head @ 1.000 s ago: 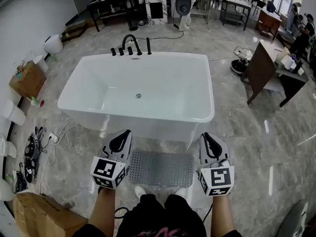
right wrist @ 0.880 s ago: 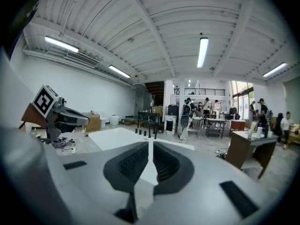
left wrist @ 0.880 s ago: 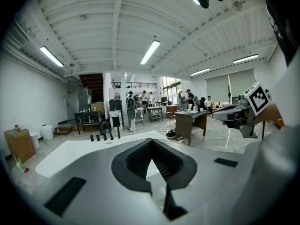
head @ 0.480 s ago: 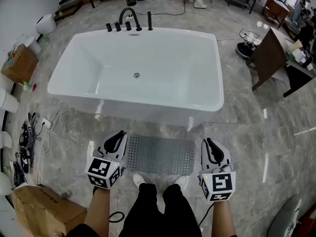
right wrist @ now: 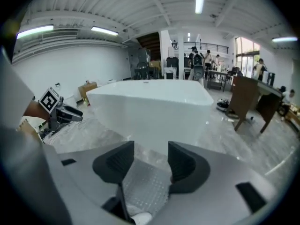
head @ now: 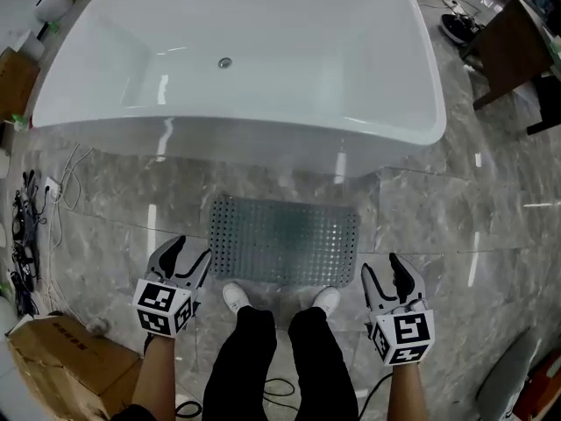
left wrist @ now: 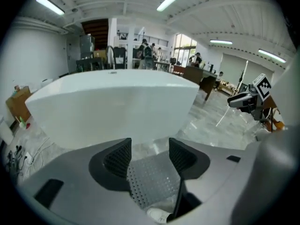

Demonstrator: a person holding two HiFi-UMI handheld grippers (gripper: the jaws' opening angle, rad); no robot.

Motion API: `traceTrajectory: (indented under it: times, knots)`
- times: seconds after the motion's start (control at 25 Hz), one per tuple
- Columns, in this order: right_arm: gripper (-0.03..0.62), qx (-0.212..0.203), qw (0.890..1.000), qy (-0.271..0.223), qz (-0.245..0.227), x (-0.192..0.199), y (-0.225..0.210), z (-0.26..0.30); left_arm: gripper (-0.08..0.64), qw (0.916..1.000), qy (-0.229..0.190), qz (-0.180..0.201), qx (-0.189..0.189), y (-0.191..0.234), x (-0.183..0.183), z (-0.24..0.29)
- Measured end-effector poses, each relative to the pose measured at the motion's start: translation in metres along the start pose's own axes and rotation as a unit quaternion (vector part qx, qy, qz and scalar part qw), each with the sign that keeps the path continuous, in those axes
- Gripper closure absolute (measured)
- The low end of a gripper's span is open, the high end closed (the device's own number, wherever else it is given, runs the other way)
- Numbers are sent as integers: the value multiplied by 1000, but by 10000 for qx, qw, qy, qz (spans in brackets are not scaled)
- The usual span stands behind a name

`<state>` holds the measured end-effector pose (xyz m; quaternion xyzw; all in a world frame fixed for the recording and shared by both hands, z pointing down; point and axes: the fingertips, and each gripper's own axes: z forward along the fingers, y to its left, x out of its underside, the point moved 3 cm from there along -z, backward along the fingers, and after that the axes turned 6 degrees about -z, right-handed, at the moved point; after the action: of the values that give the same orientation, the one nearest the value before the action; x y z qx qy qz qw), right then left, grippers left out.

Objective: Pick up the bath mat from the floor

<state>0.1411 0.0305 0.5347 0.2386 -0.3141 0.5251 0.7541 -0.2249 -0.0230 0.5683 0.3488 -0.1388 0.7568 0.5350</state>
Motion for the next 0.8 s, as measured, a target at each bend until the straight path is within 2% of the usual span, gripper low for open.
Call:
traceTrajectory:
  times: [0.16, 0.28, 0.4, 0.6, 0.8]
  knots:
    - [351, 45, 9980, 563, 286, 107, -7, 74, 308, 9981, 491, -302, -239, 43, 98, 81]
    - [325, 55, 9941, 958, 497, 185, -14, 132, 284, 9949, 885, -263, -396, 73, 169, 143]
    - [308, 24, 9897, 1340, 513, 256, -17, 186, 271, 9913, 1202, -276, -468, 100, 232, 198]
    - [288, 127, 9819, 1791, 597, 355, -28, 261, 248, 9856, 1574, -139, -599, 140, 313, 268]
    - [278, 345, 9732, 2141, 762, 433, -45, 314, 227, 9810, 1774, -99, -776, 171, 370, 314]
